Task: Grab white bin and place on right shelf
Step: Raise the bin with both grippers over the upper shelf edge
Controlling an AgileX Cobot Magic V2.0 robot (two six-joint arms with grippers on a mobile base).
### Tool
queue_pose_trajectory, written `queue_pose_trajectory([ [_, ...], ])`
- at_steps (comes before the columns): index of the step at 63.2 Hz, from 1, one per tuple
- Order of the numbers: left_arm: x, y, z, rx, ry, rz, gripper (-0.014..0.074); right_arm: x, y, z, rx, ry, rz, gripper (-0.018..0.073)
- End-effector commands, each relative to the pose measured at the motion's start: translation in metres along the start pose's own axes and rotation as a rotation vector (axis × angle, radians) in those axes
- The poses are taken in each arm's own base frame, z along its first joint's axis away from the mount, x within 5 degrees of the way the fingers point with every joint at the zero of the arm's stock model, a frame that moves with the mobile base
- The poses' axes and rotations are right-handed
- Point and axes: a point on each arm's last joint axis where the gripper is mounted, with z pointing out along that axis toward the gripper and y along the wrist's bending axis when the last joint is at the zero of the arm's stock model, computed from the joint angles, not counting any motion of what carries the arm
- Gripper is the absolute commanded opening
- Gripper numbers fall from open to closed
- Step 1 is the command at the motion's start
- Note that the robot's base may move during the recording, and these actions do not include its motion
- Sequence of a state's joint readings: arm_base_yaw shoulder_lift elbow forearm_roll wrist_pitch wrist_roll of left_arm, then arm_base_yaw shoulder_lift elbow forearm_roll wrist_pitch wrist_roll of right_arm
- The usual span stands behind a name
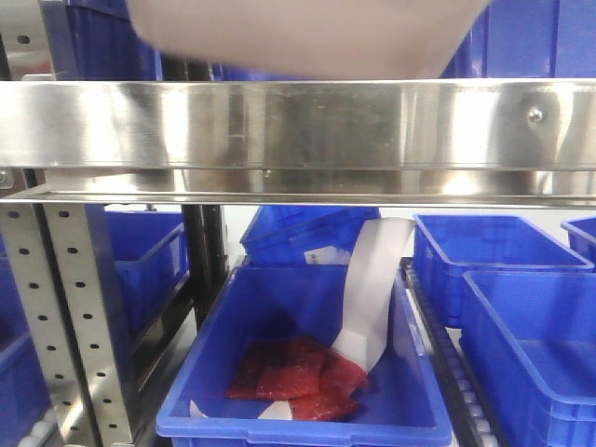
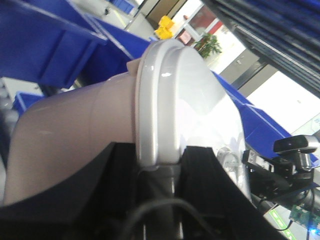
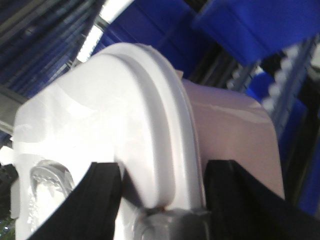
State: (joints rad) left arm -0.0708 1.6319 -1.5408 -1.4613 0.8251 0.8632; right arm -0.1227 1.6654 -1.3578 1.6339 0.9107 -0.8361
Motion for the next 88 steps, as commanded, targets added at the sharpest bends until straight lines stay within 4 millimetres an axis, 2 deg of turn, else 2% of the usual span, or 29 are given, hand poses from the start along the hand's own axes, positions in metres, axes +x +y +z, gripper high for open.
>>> queue_pose_trajectory([
  [1,0.007,-0.031,0.011,0.167,0.069,0.042,-0.0117,0.010,0.059,0.000,-0.328,0.110,-0.040,0.0057],
  [11,0.015,-0.014,0.023,0.154,0.099,0.007,-0.0085,0.009,0.053,0.003,-0.316,0.100,-0.067,0.0060],
  [18,0.019,-0.010,0.027,0.161,0.121,0.004,0.0034,0.009,0.053,0.003,-0.318,0.096,-0.095,0.0111],
  [24,0.021,-0.009,0.027,0.162,0.131,0.038,0.0231,0.009,0.054,0.003,-0.321,0.095,-0.114,0.0298],
  [30,0.021,-0.009,0.027,0.164,0.129,0.057,0.0433,0.009,0.053,0.003,-0.314,0.086,-0.127,0.0568],
  [32,0.020,-0.009,0.026,0.162,0.127,0.065,0.0470,0.008,0.053,0.004,-0.312,0.082,-0.141,0.0643],
  [35,0.020,-0.008,0.026,0.161,0.126,0.078,0.0508,0.008,0.053,0.004,-0.310,0.077,-0.162,0.0641],
  [46,0.018,-0.002,0.022,0.131,0.129,0.103,0.0519,0.000,0.060,0.004,-0.264,0.076,-0.262,0.0634],
  [57,0.011,-0.002,0.018,0.079,0.167,0.216,0.0516,-0.016,0.070,0.002,-0.120,0.080,-0.469,0.0634],
  [70,-0.007,-0.016,0.010,0.019,0.208,0.408,0.0515,-0.035,0.079,-0.004,0.071,0.082,-0.670,0.0634],
  [88,-0.027,-0.028,0.000,-0.073,0.224,0.574,0.0514,-0.049,0.084,-0.021,0.193,0.060,-0.768,0.0634],
])
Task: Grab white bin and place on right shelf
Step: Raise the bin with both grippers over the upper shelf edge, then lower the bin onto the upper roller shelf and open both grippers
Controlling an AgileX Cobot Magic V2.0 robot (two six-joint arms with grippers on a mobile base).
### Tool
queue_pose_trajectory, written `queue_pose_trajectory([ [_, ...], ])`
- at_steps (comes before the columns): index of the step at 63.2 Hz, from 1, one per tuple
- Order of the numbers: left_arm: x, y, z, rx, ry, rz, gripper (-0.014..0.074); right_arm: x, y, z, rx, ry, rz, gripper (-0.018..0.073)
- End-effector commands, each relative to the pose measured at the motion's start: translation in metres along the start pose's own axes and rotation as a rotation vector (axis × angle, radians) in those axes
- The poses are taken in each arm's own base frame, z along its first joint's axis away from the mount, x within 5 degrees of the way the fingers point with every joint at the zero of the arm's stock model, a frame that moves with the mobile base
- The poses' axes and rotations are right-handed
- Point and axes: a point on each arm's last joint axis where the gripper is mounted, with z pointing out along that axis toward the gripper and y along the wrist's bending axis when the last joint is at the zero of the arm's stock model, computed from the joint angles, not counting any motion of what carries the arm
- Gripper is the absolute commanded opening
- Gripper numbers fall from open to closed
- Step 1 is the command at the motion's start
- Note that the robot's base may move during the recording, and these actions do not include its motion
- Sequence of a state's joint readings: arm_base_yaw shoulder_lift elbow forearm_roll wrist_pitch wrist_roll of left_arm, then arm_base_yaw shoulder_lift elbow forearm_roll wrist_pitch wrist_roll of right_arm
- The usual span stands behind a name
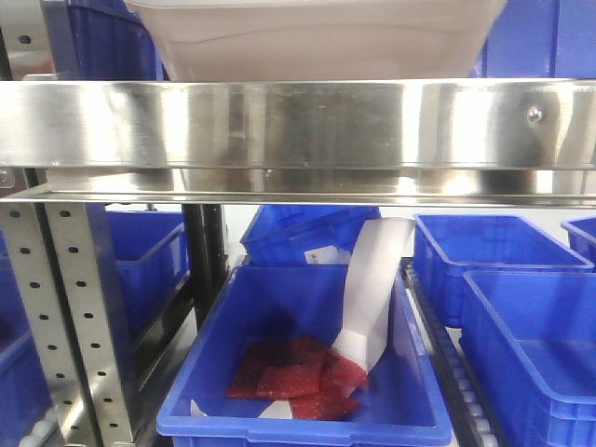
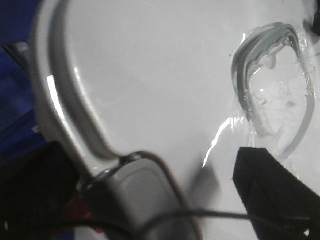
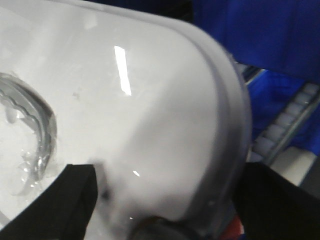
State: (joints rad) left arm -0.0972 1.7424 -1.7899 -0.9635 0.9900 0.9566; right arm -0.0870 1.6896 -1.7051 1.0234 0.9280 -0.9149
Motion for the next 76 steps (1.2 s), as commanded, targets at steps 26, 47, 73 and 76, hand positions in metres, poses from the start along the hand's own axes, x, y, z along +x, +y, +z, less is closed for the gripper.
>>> queue_pose_trajectory([
  [26,-0.041,-0.021,-0.040,-0.108,-0.086,0.136,0.0513,-0.041,0.018,-0.070,0.117,-0.196,-0.072,0.0634],
  [47,-0.050,-0.064,-0.076,0.005,-0.045,0.158,0.0164,-0.051,0.070,-0.111,0.027,-0.209,-0.052,0.0127],
  [73,-0.039,-0.079,-0.089,0.057,0.092,0.069,-0.0117,0.004,0.118,-0.154,0.127,-0.232,0.026,0.0071],
  [76,-0.035,-0.078,-0.091,0.009,0.109,0.054,-0.0117,0.024,0.119,-0.157,0.191,-0.227,0.031,0.0071],
])
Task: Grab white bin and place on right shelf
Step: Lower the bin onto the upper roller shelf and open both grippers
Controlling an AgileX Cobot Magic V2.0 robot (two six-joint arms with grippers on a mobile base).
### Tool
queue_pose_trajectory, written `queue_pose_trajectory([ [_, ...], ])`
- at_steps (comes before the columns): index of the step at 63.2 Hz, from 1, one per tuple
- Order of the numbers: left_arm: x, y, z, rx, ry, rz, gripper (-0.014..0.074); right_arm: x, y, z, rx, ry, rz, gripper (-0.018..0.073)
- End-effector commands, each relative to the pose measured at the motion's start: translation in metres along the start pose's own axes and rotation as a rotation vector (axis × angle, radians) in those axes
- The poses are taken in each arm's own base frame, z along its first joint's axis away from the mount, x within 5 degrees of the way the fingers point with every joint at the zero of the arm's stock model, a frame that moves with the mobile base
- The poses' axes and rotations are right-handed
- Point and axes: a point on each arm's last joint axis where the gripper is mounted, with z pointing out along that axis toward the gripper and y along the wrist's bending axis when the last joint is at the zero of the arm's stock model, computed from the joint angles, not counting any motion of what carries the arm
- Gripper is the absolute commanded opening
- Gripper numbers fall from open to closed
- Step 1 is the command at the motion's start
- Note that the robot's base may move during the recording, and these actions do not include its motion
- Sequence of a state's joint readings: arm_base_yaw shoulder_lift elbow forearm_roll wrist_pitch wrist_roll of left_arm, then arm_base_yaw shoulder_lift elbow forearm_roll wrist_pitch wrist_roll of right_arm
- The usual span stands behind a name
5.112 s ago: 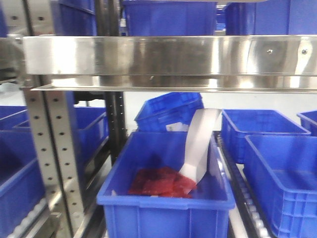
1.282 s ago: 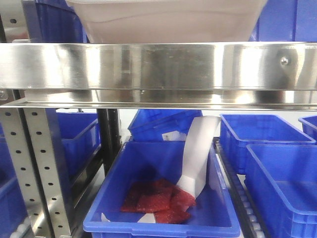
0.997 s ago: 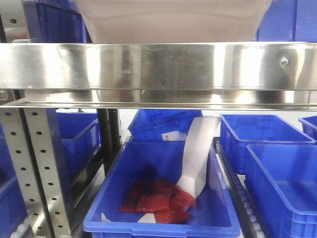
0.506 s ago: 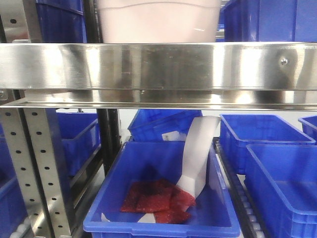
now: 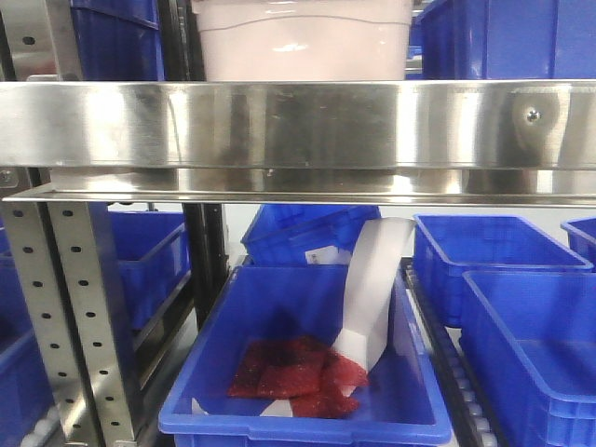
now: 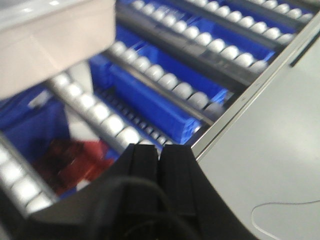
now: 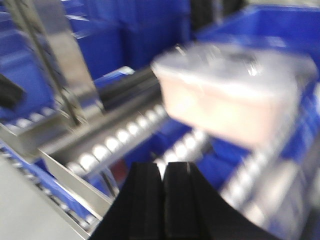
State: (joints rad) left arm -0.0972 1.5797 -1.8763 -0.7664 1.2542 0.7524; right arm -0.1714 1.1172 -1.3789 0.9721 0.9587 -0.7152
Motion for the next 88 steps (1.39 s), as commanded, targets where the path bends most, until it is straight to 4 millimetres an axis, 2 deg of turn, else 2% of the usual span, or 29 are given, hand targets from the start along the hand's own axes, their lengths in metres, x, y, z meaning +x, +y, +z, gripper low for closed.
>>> queue_pose_trajectory([
  [1,-0.005,-0.020,-0.023,-0.027,-0.017,-0.019,-0.0117,0.020,0.004,-0.017,0.117,-0.079,0.005,0.0071],
  [7,0.009,-0.017,-0.026,-0.146,0.013,-0.077,-0.0117,0.066,0.000,-0.029,0.261,-0.103,0.015,0.0071],
  [17,0.038,-0.023,-0.032,-0.283,-0.031,-0.109,-0.0117,0.122,0.004,-0.056,0.446,-0.233,-0.002,0.0071],
  [25,0.066,-0.037,-0.042,-0.390,-0.124,-0.112,-0.0117,0.154,0.013,-0.073,0.499,-0.311,-0.018,0.0071],
  [31,0.090,-0.048,-0.051,-0.494,-0.216,-0.083,-0.0117,0.170,0.021,-0.082,0.505,-0.348,-0.034,0.0071],
  [39,0.130,-0.067,-0.067,-0.645,-0.361,-0.054,-0.0117,0.179,0.031,-0.094,0.504,-0.408,-0.064,0.0071],
  [48,0.179,-0.090,-0.079,-0.763,-0.480,-0.036,-0.0117,0.179,0.036,-0.101,0.514,-0.458,-0.083,0.0071],
  [59,0.218,-0.113,-0.089,-0.826,-0.585,-0.006,-0.0117,0.178,0.035,-0.102,0.526,-0.473,-0.084,0.0071],
  [67,0.229,-0.123,-0.094,-0.835,-0.624,0.011,-0.0117,0.178,0.035,-0.102,0.524,-0.470,-0.084,0.0071],
  [88,0.229,-0.125,-0.096,-0.834,-0.634,0.014,-0.0117,0.178,0.035,-0.102,0.522,-0.469,-0.084,0.0071],
])
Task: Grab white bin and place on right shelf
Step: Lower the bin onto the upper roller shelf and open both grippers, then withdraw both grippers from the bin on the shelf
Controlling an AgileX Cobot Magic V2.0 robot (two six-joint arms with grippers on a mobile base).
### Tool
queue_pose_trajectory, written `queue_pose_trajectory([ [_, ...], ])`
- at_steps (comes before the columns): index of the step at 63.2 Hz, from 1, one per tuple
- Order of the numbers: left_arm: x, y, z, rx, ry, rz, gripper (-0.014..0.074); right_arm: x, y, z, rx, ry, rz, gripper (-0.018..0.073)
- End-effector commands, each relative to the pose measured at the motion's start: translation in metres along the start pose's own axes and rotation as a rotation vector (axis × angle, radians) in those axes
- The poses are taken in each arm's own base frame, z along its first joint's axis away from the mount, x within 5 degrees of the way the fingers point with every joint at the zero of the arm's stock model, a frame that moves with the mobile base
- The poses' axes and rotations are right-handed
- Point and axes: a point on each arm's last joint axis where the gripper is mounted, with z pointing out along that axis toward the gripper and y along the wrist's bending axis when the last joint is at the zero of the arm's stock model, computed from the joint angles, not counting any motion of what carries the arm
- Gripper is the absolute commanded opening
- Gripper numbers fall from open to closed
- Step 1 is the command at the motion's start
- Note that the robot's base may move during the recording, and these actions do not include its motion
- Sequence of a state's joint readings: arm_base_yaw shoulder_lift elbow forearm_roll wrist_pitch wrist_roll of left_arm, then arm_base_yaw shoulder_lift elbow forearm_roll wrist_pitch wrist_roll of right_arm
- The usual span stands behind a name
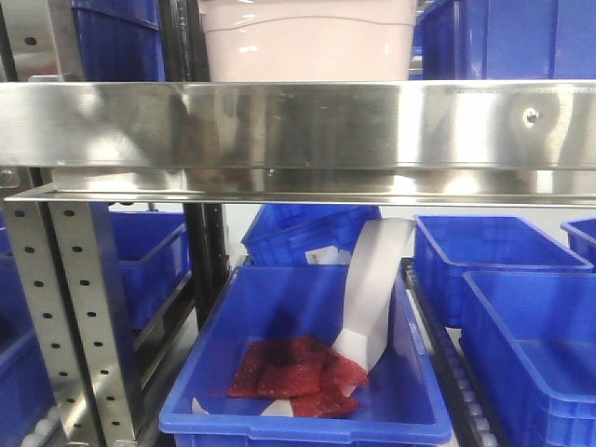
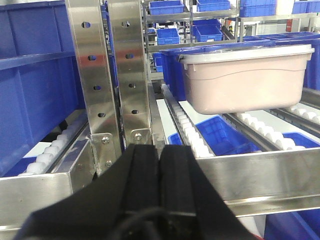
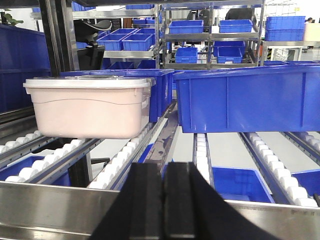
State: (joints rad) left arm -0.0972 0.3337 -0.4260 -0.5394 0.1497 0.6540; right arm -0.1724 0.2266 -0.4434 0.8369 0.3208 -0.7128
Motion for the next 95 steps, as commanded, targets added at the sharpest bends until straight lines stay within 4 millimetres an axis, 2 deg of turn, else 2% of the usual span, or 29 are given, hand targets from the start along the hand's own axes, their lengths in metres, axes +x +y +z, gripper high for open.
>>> queue_pose_trajectory([
  [1,-0.014,0.005,0.000,-0.041,-0.080,-0.013,-0.0117,-0.014,-0.003,-0.001,0.044,-0.076,0.013,0.0071],
  [29,-0.014,0.005,-0.001,-0.048,-0.077,-0.053,-0.0117,-0.014,-0.003,-0.001,0.044,-0.076,0.013,0.0071],
  [38,-0.008,0.007,-0.001,-0.075,-0.067,-0.070,-0.0117,-0.014,-0.003,-0.001,0.044,-0.076,0.013,0.0071],
  [48,0.021,0.003,-0.011,-0.075,-0.076,-0.105,-0.0117,-0.014,-0.003,-0.001,0.044,-0.076,0.013,0.0071],
  [58,0.069,-0.004,-0.025,-0.075,-0.061,-0.111,-0.0117,-0.014,-0.003,-0.001,0.044,-0.076,0.013,0.0071],
  [68,0.115,-0.009,-0.030,-0.084,-0.074,-0.144,-0.0117,-0.014,-0.003,-0.001,0.044,-0.076,0.013,0.0071],
  [71,0.116,-0.009,-0.030,-0.075,-0.018,-0.139,-0.0117,-0.013,-0.003,-0.001,0.043,-0.073,0.014,0.0071],
  [95,0.115,-0.009,-0.030,-0.078,-0.051,-0.136,-0.0117,-0.013,-0.003,0.000,0.039,-0.069,0.014,0.0071],
])
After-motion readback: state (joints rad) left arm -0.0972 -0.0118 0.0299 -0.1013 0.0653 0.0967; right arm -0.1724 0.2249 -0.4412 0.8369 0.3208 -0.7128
